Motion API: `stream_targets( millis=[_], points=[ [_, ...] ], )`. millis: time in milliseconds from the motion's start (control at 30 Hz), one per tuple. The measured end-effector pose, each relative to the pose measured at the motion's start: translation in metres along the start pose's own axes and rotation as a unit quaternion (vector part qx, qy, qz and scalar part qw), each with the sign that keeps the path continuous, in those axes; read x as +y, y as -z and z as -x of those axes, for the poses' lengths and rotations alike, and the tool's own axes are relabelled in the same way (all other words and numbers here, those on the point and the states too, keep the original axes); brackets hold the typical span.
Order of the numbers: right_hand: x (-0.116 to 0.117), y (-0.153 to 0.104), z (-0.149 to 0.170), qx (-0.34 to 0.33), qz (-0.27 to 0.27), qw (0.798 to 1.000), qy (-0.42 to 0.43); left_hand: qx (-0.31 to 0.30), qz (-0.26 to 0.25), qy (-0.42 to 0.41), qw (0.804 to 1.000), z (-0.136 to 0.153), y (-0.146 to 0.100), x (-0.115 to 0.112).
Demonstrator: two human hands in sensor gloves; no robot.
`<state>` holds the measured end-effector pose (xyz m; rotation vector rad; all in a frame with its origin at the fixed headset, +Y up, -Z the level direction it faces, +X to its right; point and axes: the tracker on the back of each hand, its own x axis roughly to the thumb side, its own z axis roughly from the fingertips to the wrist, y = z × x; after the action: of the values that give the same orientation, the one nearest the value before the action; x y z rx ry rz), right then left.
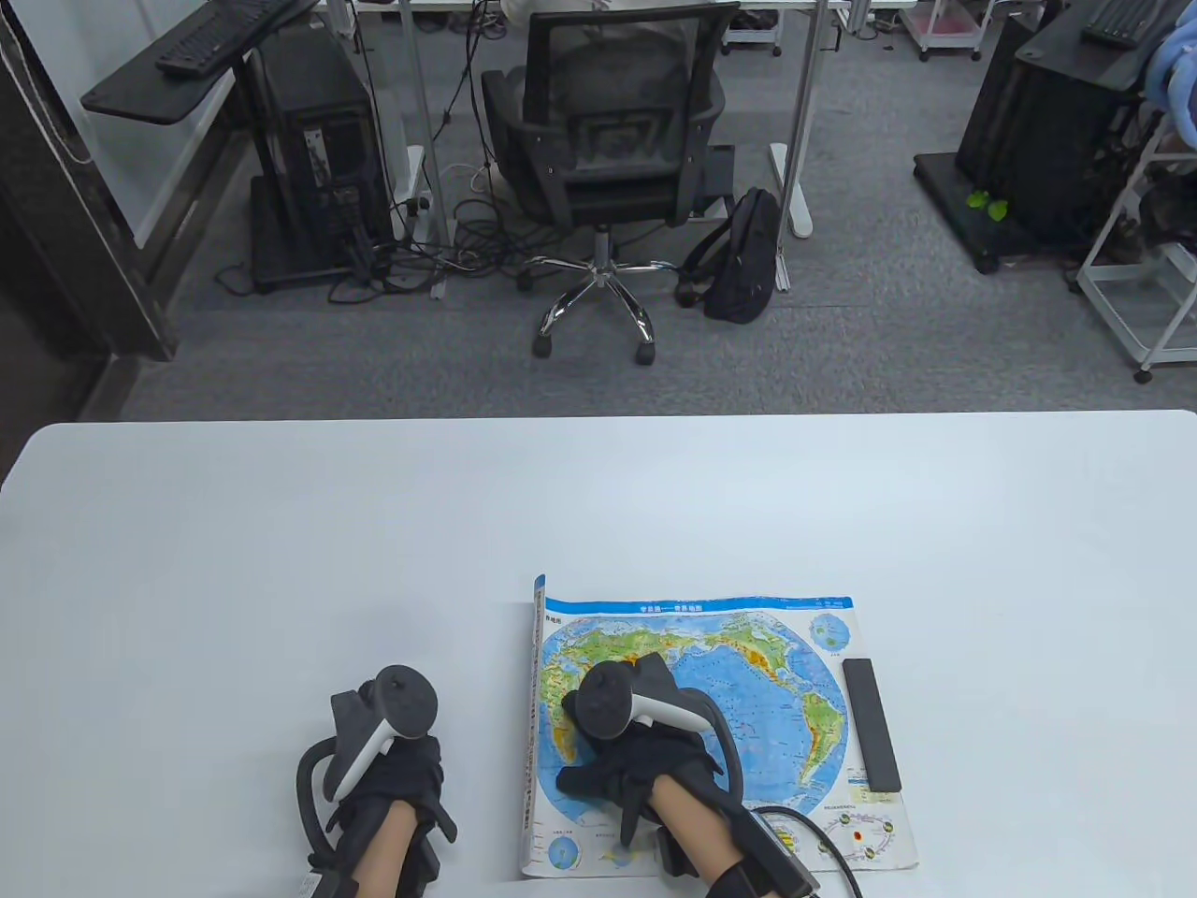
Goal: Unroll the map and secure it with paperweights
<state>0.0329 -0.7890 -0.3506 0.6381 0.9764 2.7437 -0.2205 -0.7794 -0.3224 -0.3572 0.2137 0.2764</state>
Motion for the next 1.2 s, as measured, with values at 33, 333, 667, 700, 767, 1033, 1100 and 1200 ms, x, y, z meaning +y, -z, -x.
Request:
stream_targets(
  millis=[33,333,667,700,767,1033,1100,1200],
  points=[
    [0.000,0.000,0.000,0.000,0.001,1.000,0.000,0.003,-0.011,0.015,1.000,-0.001,-0.001,0.002],
    [0.001,-0.001,0.001,-0.002,0.003,1.000,0.002,0.006,-0.060,0.054,0.997,-0.003,-0.002,0.011],
    [0.001,-0.001,0.001,-0.002,0.001,1.000,0.003,-0.052,-0.105,-0.073,0.990,-0.017,-0.024,0.045],
    [0.001,-0.001,0.001,-0.002,0.001,1.000,0.003,-0.070,-0.105,-0.077,0.989,-0.026,-0.029,0.052],
    [0.001,-0.001,0.001,-0.002,0.002,1.000,0.004,-0.111,-0.111,-0.101,0.982,-0.043,-0.039,0.062],
    [0.002,-0.001,0.001,-0.002,-0.001,1.000,0.006,-0.214,0.032,-0.079,0.973,-0.118,-0.046,0.045],
    [0.002,-0.001,0.001,-0.002,-0.001,1.000,0.006,-0.210,0.060,-0.043,0.975,-0.125,-0.042,0.037],
    [0.002,-0.001,0.001,-0.002,-0.002,1.000,0.006,-0.191,0.070,0.024,0.979,-0.132,-0.038,0.032]
  ],
)
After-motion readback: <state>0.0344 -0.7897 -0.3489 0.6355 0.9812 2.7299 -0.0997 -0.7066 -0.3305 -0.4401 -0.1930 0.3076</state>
